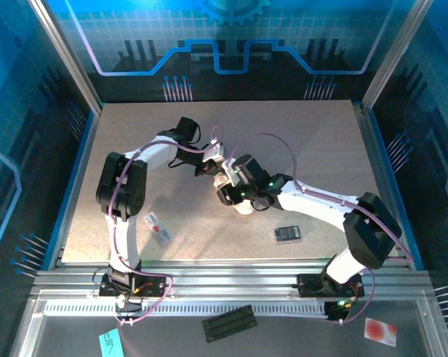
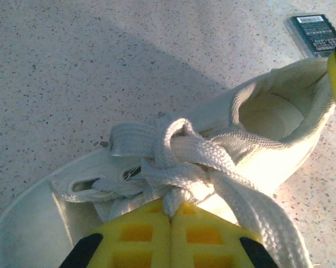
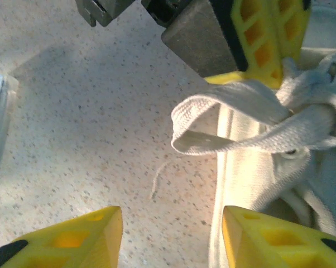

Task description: Tie the shoes

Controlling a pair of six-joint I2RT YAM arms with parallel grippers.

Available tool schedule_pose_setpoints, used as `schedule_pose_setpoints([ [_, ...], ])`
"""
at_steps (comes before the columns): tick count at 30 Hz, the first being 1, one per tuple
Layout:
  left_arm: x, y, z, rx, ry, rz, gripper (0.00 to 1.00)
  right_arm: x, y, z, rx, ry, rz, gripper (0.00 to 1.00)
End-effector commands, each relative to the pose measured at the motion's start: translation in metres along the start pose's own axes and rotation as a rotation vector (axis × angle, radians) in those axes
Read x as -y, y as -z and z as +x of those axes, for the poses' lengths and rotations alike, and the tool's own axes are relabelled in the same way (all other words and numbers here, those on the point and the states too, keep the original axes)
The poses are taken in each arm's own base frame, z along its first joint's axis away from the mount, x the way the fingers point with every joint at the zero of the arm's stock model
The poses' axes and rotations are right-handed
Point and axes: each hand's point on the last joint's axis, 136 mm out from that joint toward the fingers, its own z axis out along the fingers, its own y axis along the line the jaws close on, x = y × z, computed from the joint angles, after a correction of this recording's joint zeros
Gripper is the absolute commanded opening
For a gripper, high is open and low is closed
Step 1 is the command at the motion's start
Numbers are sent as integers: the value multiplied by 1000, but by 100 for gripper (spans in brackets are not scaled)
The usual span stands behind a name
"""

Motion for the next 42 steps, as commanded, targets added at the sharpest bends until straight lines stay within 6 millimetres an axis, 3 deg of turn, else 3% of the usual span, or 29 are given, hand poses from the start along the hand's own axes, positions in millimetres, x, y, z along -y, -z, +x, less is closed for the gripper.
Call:
schedule_pose_setpoints([
  [1, 3, 9, -15, 14, 47, 27, 0, -10, -11, -29, 114, -85, -48, 53],
  [8, 0, 12, -23, 10, 163, 57, 0, -1, -36, -25, 59, -203, 0, 57],
  [13, -3, 11, -23, -12, 259, 72, 0, -3, -34, -21, 71, -258, -18, 59],
  [16, -5, 10, -21, -31, 322, 63, 0, 11, -22, -18, 68, -280, 28, 58],
  [21, 1, 3, -14, -83, 416, 36, 0, 53, 13, -13, 74, -444, 99, 57],
  [27, 3, -2, -3, -129, 574, -25, 0, 67, 38, -13, 95, -476, 138, 57],
  [31, 4, -2, -3, -111, 670, -47, 0, 59, 36, -13, 82, -486, 87, 57],
  [37, 9, -3, -4, -89, 735, -66, 0, 30, 20, -15, 36, -494, -2, 57],
  [42, 12, -6, -3, -80, 808, -67, 0, 13, 4, 0, -21, -504, -14, 57],
])
